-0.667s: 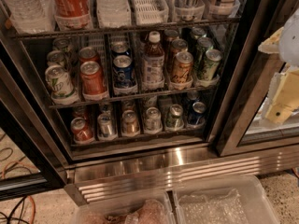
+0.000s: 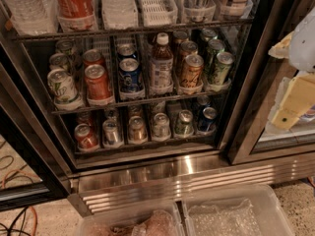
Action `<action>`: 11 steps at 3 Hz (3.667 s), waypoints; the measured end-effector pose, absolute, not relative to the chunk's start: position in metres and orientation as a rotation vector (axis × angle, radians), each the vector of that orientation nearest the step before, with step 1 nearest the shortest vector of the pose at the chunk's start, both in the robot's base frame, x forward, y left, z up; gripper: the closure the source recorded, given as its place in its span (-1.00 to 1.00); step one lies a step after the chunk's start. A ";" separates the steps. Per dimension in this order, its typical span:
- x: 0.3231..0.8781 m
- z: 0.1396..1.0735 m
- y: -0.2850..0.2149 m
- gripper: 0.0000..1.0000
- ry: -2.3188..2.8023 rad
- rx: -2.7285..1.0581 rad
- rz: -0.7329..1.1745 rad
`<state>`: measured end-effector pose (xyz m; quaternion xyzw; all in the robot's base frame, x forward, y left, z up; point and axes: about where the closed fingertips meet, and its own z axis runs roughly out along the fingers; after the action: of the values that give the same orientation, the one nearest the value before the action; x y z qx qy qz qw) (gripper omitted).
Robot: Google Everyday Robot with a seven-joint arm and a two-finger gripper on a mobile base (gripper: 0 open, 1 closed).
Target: Pick orange can from middle shelf of fridge
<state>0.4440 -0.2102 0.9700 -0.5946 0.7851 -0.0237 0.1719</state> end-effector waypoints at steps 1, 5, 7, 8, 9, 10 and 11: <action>0.459 0.955 -0.205 -1.00 2.233 -1.546 0.015; 0.507 0.893 -0.144 -1.00 2.117 -1.164 0.267; 0.512 0.877 -0.128 -1.00 2.106 -1.137 0.301; 0.517 0.878 -0.120 -1.00 2.102 -1.124 0.290; 0.531 0.851 -0.108 -1.00 2.116 -1.066 0.352; 0.545 0.822 -0.104 -1.00 2.140 -0.937 0.373; 0.558 0.806 -0.102 -1.00 2.137 -0.774 0.362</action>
Offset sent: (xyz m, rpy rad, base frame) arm 0.0573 0.0216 -0.0393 0.4008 -0.1396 -0.2101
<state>0.5577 -0.1023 0.8057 -0.3069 0.8478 0.1436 0.4079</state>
